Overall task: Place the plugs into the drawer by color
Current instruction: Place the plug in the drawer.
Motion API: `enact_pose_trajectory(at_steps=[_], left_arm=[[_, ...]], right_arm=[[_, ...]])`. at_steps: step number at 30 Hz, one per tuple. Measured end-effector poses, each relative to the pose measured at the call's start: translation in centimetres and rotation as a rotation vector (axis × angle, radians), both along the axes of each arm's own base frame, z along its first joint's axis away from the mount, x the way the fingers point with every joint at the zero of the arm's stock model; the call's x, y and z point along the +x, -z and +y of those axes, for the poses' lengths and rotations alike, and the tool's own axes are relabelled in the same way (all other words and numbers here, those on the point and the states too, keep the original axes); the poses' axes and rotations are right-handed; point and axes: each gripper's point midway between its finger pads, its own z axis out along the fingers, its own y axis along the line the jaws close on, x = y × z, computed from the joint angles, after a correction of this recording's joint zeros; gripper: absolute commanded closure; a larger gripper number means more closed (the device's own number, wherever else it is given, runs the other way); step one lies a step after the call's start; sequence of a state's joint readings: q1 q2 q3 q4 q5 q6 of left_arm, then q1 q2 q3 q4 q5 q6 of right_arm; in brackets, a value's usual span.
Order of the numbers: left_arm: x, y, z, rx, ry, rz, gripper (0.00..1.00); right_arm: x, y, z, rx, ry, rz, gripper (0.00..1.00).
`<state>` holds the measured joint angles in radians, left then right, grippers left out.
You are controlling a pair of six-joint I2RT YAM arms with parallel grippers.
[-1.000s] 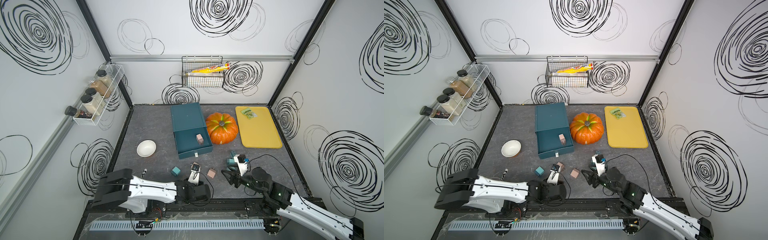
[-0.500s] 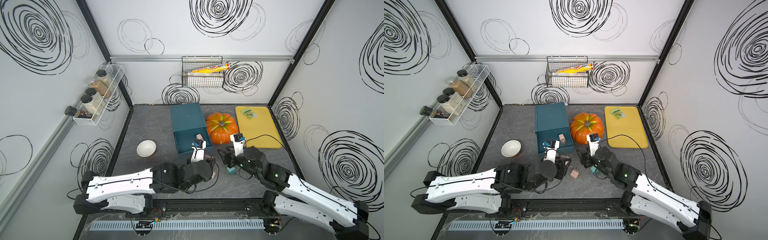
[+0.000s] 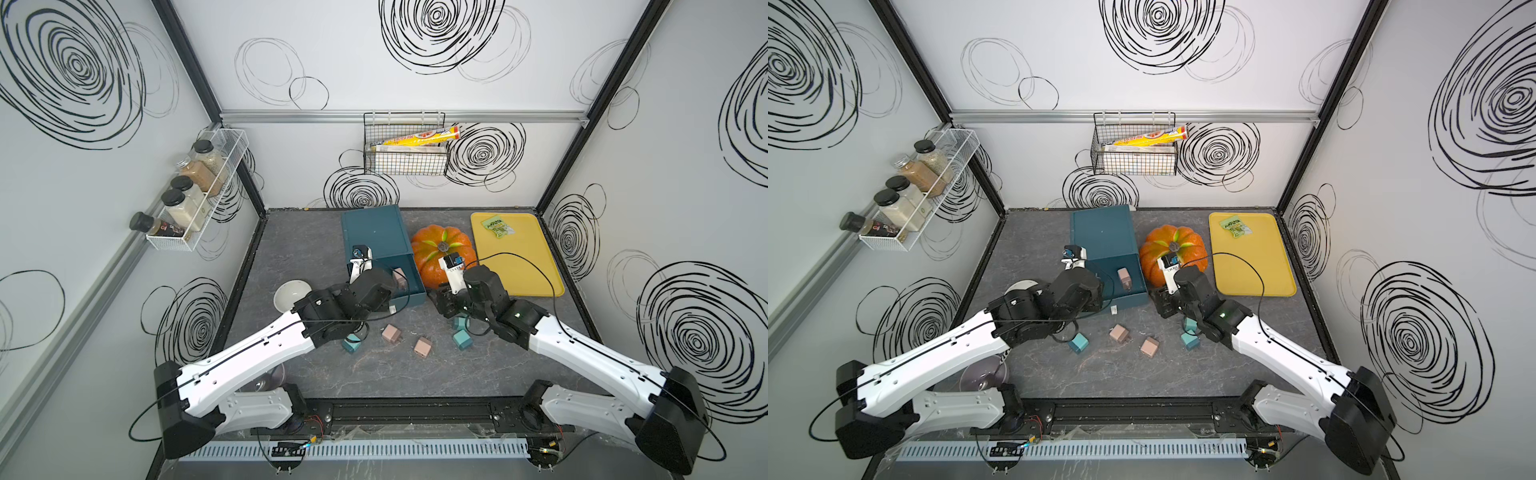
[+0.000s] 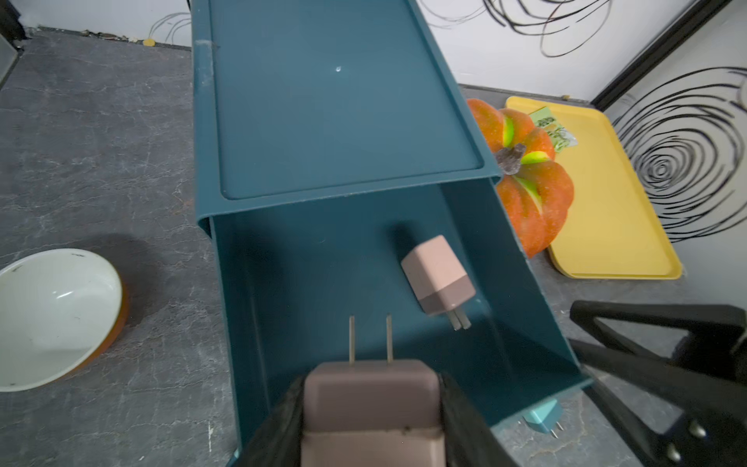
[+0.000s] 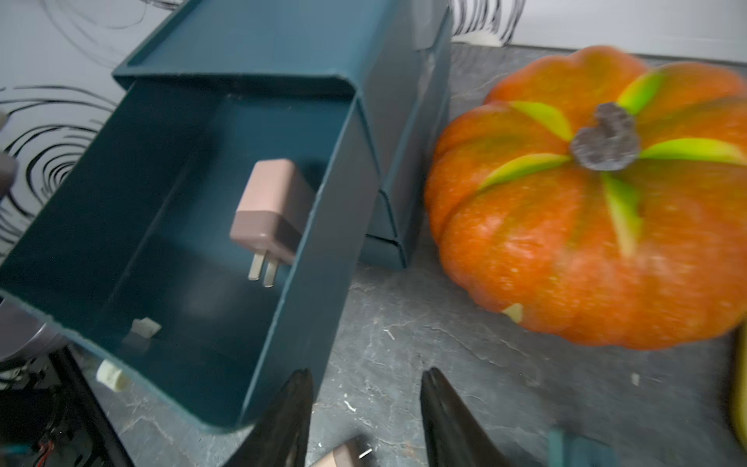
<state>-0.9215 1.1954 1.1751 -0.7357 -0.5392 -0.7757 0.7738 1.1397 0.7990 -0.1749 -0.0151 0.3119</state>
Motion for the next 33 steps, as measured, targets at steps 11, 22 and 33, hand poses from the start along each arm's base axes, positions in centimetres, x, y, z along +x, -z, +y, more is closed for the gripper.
enact_pose_trajectory(at_steps=[11,22,33], left_arm=[[1.4,2.4,2.6,0.168,-0.081,0.106,0.85],[4.1,5.9,3.0,0.305,-0.096,0.207,0.68],[4.9,6.3,3.8,0.301,-0.107,0.231,0.55]], right_arm=[[-1.4,1.5,2.3,-0.014,-0.146,0.036,0.54],[-0.6,0.1,1.3,-0.003,-0.090,-0.039,0.54],[-0.8,-0.1,0.7,-0.003,-0.076,-0.054,0.53]])
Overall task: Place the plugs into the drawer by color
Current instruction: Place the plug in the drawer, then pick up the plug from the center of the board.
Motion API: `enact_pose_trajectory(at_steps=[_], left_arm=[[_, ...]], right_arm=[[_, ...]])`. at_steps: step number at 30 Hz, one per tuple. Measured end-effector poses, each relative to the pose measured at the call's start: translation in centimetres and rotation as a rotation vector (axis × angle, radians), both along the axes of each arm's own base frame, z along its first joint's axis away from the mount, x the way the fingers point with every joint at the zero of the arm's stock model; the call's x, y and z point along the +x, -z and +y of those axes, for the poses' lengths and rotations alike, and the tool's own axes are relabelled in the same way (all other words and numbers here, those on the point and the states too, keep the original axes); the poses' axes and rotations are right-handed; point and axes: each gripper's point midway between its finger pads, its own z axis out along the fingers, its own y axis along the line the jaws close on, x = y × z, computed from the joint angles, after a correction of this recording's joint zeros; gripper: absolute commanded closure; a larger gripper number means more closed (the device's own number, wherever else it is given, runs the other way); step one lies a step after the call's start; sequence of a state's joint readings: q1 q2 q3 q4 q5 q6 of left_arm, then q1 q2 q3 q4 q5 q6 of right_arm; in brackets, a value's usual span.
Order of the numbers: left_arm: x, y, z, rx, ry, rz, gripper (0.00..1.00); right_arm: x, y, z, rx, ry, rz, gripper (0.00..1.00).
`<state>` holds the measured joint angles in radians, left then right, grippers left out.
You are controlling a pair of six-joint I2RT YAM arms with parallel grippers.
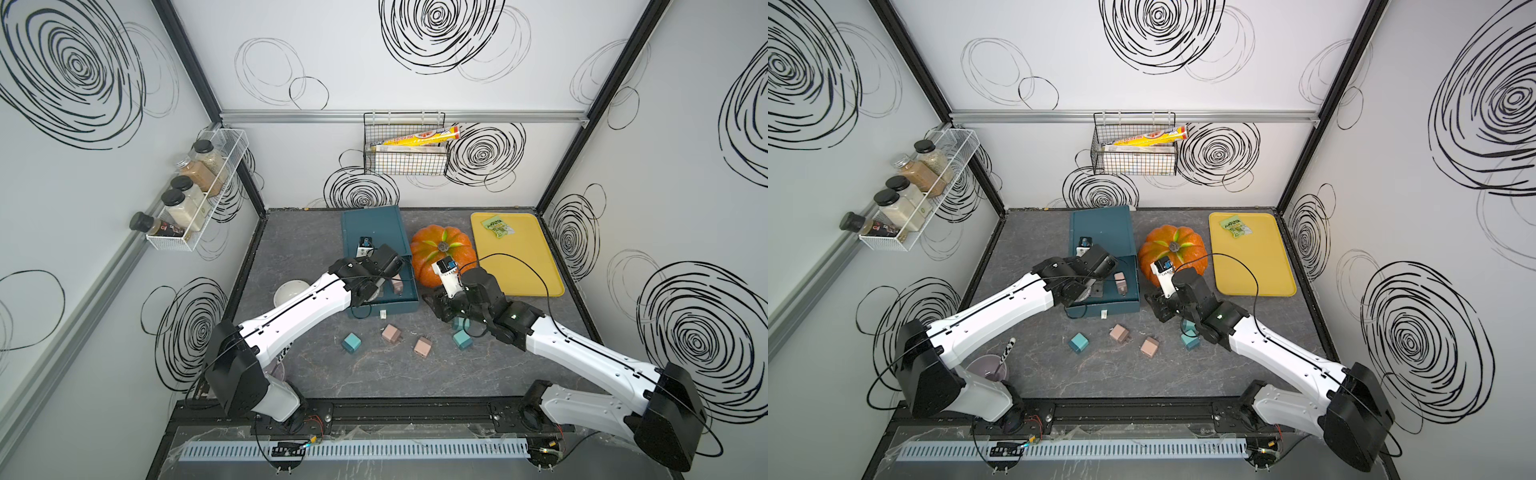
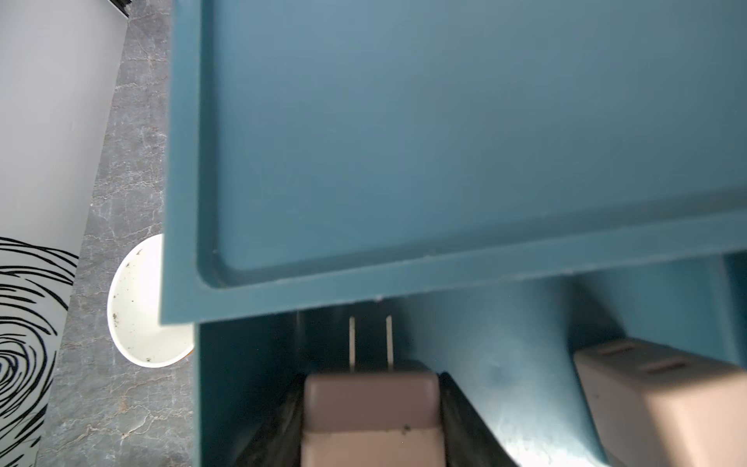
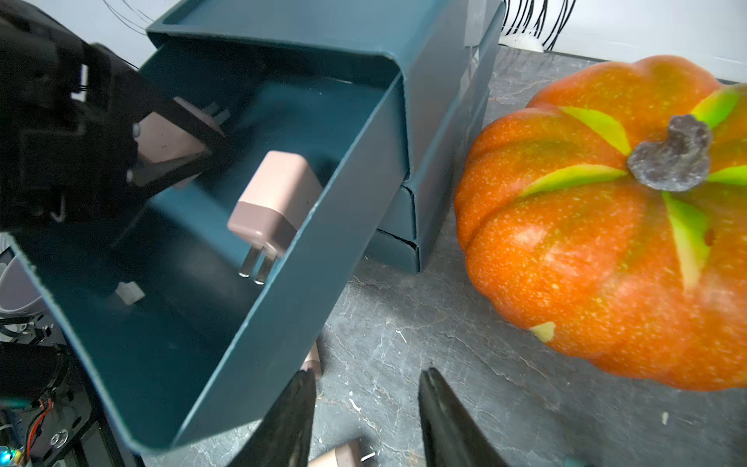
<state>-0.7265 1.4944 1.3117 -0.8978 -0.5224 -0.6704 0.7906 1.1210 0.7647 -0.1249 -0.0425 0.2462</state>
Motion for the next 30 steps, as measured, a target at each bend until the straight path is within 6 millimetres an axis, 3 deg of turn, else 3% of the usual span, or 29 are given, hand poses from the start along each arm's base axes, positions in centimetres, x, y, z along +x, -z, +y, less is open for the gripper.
enact_pose_trajectory(at_steps=[4,9,19,22,25,28,30], left_arm=[[0.1,0.1,-0.2,-0.012,0.010,0.005,0.49],[0.1,0.0,-0.5,-0.025,0.020,0.007,0.33],[0.6,-1.4,-1.2,-0.068,0.041,-0.009,0.34],[0.8,-3.2,-2.3,-0.131,0.069,-0.035,0.34],[0.3,-6.2,-2.6,-0.222,0.099,-0.100,0.34],[-1.5,-10.5,-2.0,-0.351,0.143,-0.220,0.37],[-3.6,-12.9,-1.4,-0.460,0.195,-0.297,0.38]], right_arm=[[0.0,-0.1,0.0,0.002,0.001,-0.002,0.53],[-0.1,-0.1,-0.1,0.003,0.001,-0.004,0.52],[-0.1,-0.1,-0.3,0.003,0.005,-0.008,0.52],[-0.3,-0.5,-0.7,0.013,0.016,-0.021,0.49],[-0.8,-1.1,-1.9,0.038,0.055,-0.025,0.43],[-2.2,-1.1,-3.3,0.088,0.089,0.001,0.38],[-3.4,0.0,-3.7,0.124,0.088,0.049,0.35]])
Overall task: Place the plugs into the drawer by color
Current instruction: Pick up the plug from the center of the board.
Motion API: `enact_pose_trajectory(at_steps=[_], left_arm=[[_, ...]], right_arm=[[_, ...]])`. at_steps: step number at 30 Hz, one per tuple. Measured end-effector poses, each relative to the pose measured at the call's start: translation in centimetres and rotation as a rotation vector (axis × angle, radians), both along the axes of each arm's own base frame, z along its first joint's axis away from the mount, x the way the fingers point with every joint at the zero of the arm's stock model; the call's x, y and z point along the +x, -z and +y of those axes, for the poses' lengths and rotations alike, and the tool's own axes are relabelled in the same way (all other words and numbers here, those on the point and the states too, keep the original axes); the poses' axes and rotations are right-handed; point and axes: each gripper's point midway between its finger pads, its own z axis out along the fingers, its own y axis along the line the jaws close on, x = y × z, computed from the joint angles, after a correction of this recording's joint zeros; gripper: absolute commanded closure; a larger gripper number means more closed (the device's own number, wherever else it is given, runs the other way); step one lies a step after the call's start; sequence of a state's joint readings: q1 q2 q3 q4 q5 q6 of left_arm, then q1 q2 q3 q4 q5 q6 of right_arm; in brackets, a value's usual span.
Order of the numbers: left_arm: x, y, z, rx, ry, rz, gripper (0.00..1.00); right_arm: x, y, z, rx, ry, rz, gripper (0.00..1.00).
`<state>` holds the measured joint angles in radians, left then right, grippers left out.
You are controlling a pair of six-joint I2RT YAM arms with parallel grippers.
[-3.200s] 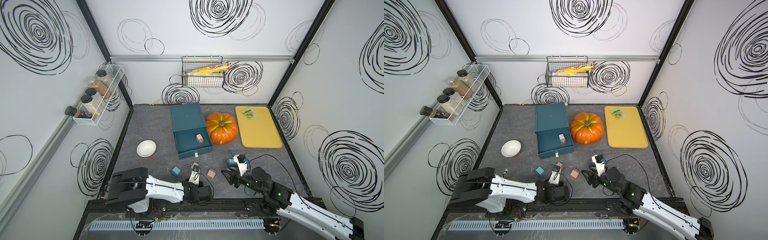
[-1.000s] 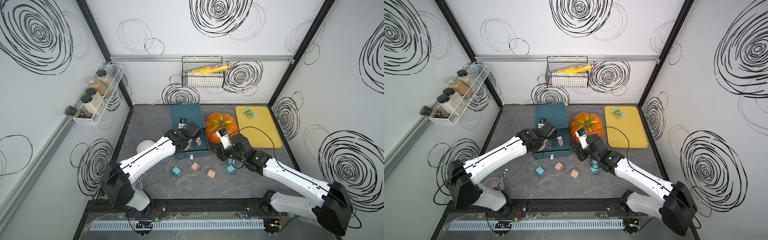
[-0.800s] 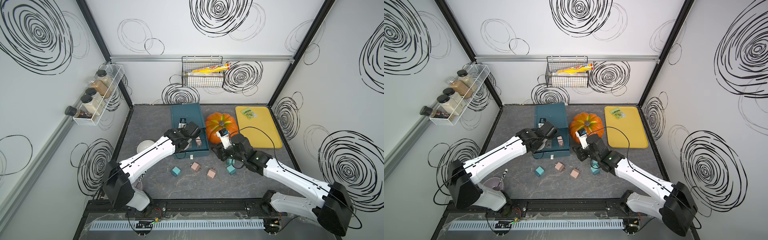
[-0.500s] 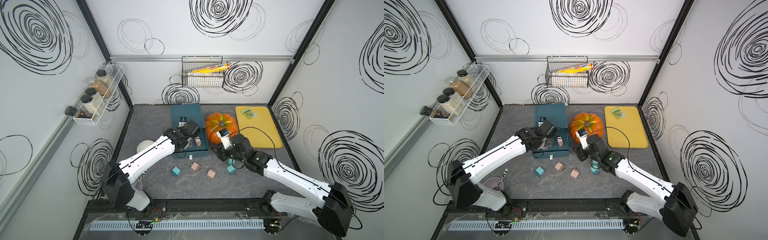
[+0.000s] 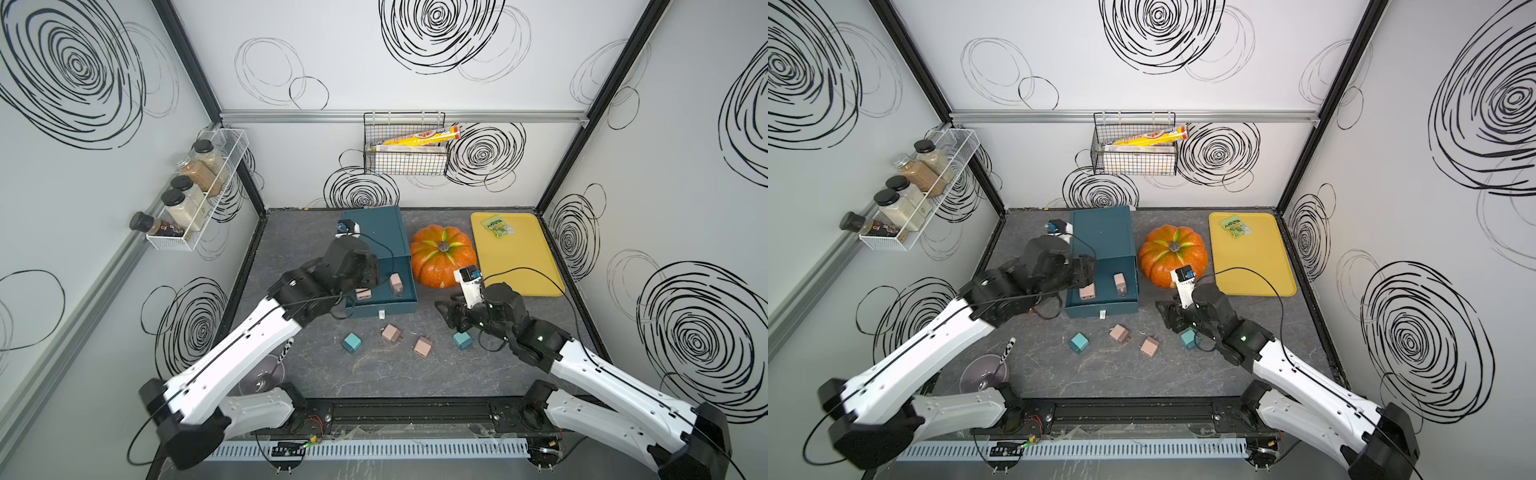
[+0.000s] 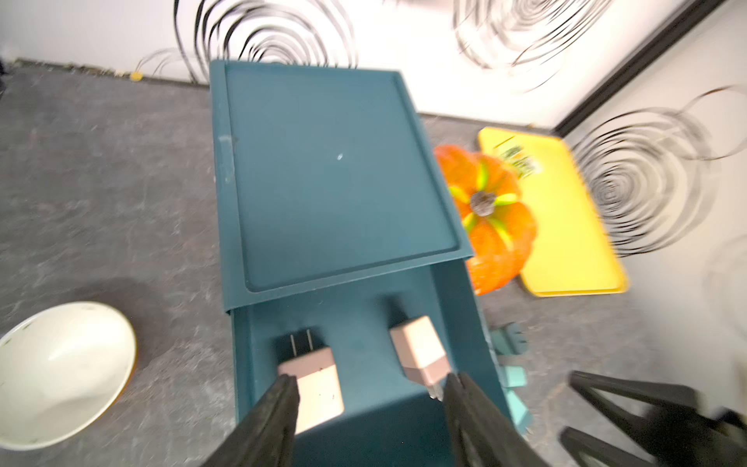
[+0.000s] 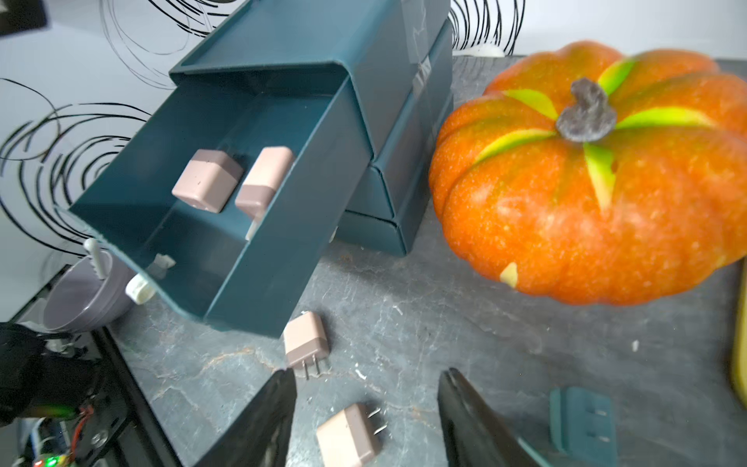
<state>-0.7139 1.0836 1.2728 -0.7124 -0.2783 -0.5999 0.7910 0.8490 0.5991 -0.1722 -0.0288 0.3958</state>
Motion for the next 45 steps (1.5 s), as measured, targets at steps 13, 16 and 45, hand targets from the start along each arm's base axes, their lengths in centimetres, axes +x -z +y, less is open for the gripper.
enact_pose_trajectory(at_steps=[13,16,45], left_arm=[[-10.1,3.6,0.7,-0.300,0.294,-0.037,0.42],[-11.2,5.6,0.9,-0.337,0.311,-0.021,0.43],[-12.0,16.1,-3.0,-0.484,0.399,0.147,0.38]], right_arm=[[-8.3,11.9,0.9,-0.033,-0.043,0.291,0.23],[-8.8,12.5,1.9,-0.030,-0.039,0.300,0.22],[-5.0,16.7,5.7,-0.149,0.195,0.137,0.34]])
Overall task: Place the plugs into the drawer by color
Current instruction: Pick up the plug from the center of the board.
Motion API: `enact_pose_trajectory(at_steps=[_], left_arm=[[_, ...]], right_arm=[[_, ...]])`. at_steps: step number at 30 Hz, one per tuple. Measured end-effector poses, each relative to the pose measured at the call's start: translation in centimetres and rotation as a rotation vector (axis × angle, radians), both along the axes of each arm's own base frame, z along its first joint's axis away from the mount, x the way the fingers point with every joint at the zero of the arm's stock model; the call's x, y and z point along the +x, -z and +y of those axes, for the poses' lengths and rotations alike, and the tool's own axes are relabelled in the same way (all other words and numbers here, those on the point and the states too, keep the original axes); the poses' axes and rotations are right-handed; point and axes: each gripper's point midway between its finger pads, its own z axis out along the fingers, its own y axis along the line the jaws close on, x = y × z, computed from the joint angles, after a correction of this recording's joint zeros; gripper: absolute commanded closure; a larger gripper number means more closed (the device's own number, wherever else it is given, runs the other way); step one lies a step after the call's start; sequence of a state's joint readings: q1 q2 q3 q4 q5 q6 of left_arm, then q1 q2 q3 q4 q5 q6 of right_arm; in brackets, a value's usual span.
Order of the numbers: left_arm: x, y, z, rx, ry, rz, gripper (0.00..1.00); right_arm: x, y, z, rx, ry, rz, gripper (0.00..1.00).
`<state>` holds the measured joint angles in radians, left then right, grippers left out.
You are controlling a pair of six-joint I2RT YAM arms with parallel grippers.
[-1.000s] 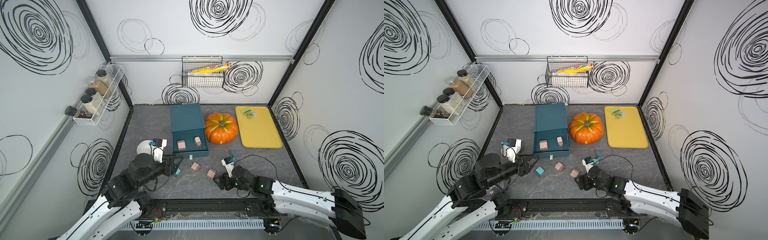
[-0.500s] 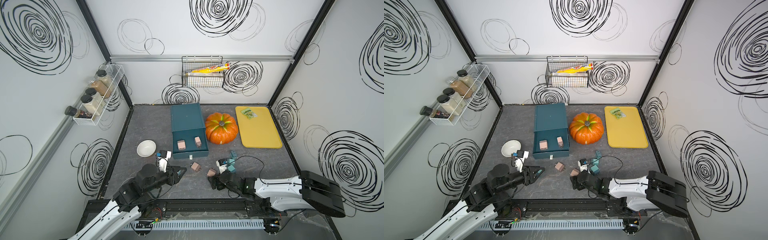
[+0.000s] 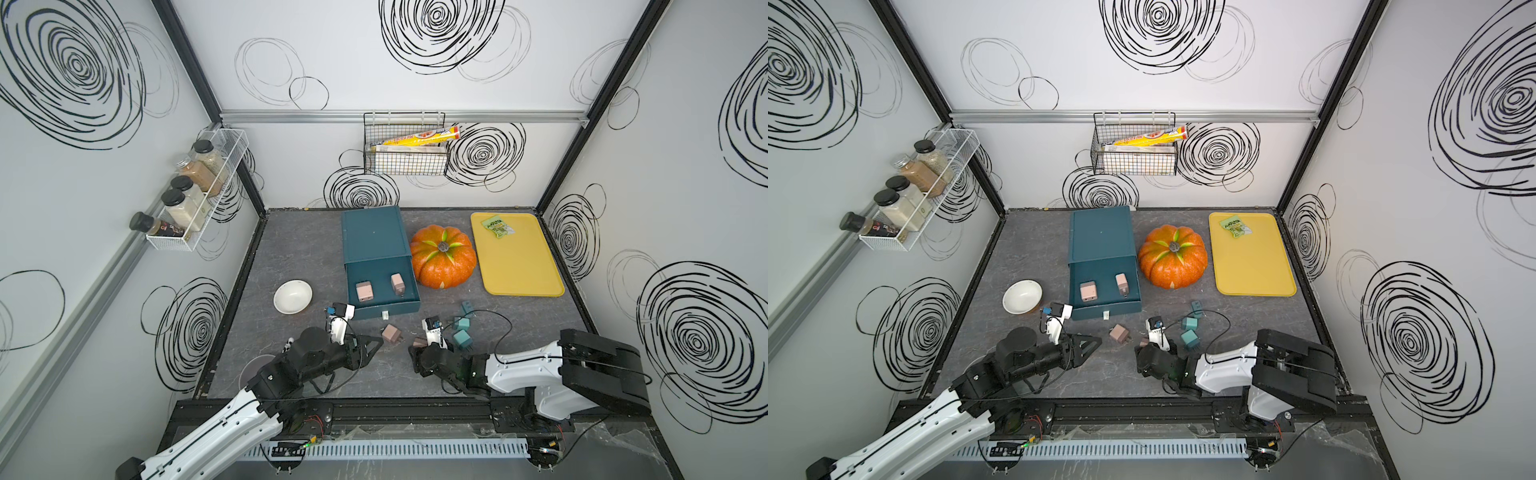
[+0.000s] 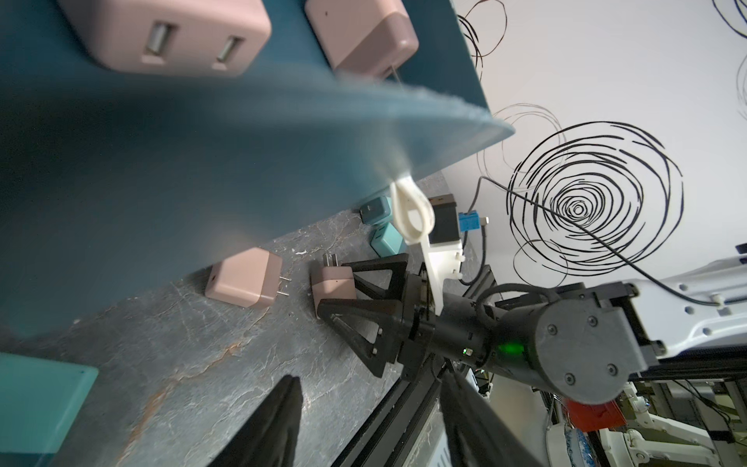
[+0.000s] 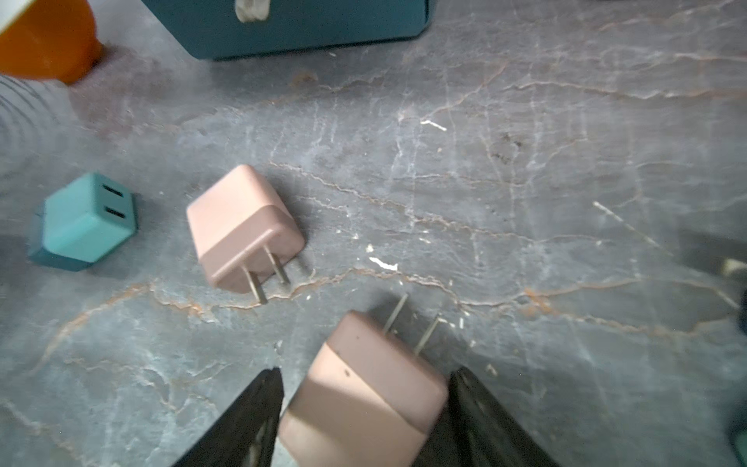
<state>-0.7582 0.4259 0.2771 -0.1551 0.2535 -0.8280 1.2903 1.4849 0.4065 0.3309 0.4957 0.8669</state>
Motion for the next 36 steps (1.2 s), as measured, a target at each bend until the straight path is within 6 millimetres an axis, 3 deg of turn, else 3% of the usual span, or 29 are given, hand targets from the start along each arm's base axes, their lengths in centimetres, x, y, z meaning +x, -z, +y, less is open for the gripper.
enact_pose_trajectory(at_steps=[9,13,17,29,30,32,36], left_arm=[[-0.1,-0.2,0.4,-0.010,-0.019,-0.012,0.33],[-0.1,-1.1,1.1,-0.037,-0.056,-0.038,0.33],[0.1,-0.3,1.3,-0.012,-0.070,-0.016,0.33],[0.1,0.0,1.5,-0.001,-0.077,-0.007,0.33],[0.1,0.0,1.5,-0.001,-0.077,-0.007,0.33],[0.0,0.0,1.5,-0.001,-0.076,-0.007,0.33],[0.0,-0.1,1.4,-0.005,-0.073,-0.009,0.34]], right_arm=[[0.2,0.2,0.2,-0.023,0.037,-0.023,0.36],[0.2,0.2,-0.1,-0.027,0.057,-0.020,0.26],[0.1,0.1,-0.4,-0.030,0.066,-0.013,0.23],[-0.5,0.8,0.0,-0.191,0.081,-0.047,0.39],[-0.4,0.9,-0.1,-0.209,0.088,-0.053,0.43],[-0.3,0.9,0.1,-0.222,0.101,-0.058,0.61],[-0.2,0.8,0.4,-0.207,0.114,-0.053,0.67]])
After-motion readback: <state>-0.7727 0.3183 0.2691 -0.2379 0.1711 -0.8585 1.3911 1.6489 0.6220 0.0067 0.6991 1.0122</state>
